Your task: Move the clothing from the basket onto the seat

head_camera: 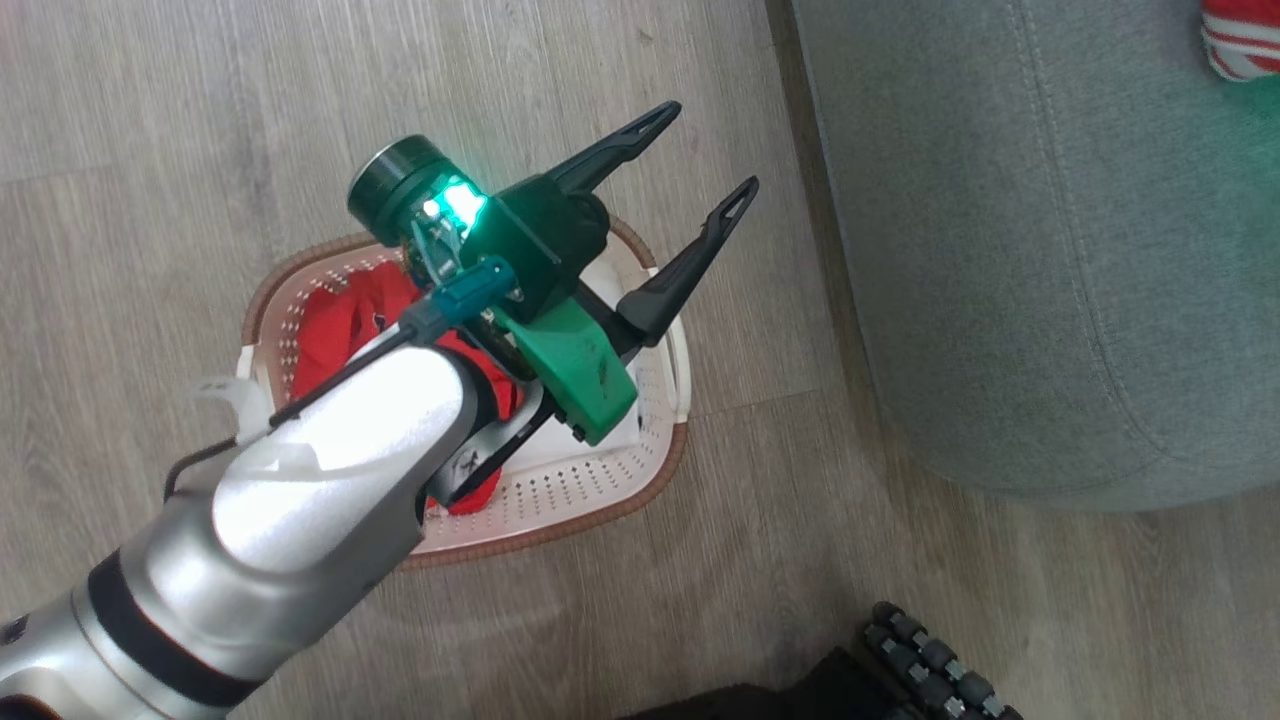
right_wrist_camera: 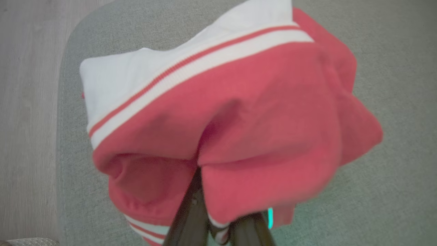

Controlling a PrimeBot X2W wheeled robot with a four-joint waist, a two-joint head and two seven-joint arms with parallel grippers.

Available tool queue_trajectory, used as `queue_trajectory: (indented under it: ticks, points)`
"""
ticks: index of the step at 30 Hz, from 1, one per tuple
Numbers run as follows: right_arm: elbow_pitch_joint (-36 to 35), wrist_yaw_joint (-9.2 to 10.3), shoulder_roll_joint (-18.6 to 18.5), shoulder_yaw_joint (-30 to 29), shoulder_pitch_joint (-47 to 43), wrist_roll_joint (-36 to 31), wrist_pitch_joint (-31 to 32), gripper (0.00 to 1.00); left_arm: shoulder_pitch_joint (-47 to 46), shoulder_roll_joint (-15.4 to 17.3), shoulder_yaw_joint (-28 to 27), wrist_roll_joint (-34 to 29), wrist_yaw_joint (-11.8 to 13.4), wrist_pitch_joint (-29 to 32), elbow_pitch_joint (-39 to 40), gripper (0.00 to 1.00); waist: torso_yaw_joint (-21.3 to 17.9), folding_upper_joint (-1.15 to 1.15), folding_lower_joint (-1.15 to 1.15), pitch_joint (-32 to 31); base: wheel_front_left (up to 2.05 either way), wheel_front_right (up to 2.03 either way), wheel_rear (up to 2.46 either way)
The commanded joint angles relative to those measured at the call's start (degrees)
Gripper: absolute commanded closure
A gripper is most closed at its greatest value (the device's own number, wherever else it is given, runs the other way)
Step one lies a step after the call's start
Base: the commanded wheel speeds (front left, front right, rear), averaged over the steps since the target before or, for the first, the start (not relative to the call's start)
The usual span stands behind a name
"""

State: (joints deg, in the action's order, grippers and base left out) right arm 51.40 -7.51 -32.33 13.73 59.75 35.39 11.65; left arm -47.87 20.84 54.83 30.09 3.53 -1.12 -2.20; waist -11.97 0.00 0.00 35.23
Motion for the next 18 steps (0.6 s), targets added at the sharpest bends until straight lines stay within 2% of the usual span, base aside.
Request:
queue_trajectory:
  ticks: [1, 2, 3, 4, 5, 6, 18]
  points:
    - [-0.9, 0.02, -2.5, 0.2, 0.1, 0.3, 0.4, 1.0, -1.3, 0.6, -1.8, 0.2, 0.1, -0.4, 1.7, 0.0, 0.0, 0.0, 0.0, -0.2, 0.0, 0.0, 0.0]
    - [-0.8, 0.02, -2.7, 0.4, 0.1, 0.5, 0.9, 1.0, -1.2, 0.6, -1.8, 0.3, 0.1, -0.6, 1.5, 0.0, 0.0, 0.0, 0.0, -0.5, 0.0, 0.0, 0.0]
    - [-0.7, 0.02, -2.8, 0.7, 0.0, 0.6, 1.3, 0.8, -1.1, 0.6, -1.8, 0.4, 0.1, -0.7, 1.4, 0.0, -0.1, 0.0, 0.0, -0.8, 0.0, 0.0, 0.0]
    - [-0.7, 0.02, -2.8, 0.9, 0.0, 0.7, 1.5, 0.53, -1.0, 0.5, -1.9, 0.5, 0.2, -0.8, 1.3, 0.0, -0.1, 0.0, 0.0, -1.2, 0.0, 0.0, 0.0]
    - [-0.7, 0.02, -2.9, 1.1, -0.2, 0.8, 1.6, 0.16, -0.9, 0.5, -1.8, 0.6, 0.2, -1.0, 1.2, 0.0, -0.2, 0.0, 0.0, -1.6, 0.0, 0.0, 0.0]
    - [-0.6, 0.02, -3.0, 1.3, -0.4, 0.9, 1.7, 0.0, -0.8, 0.4, -1.8, 0.7, 0.2, -1.1, 1.0, 0.0, -0.3, 0.0, 0.0, -2.0, 0.0, 0.0, 0.0]
    - [-1.6, 0.02, -4.3, 6.0, -3.8, 0.6, 4.7, 0.0, 2.4, 0.4, -2.0, 2.6, 1.1, -3.1, -1.1, 0.0, -2.3, 0.0, 0.0, -10.0, 0.0, 0.0, 0.0]
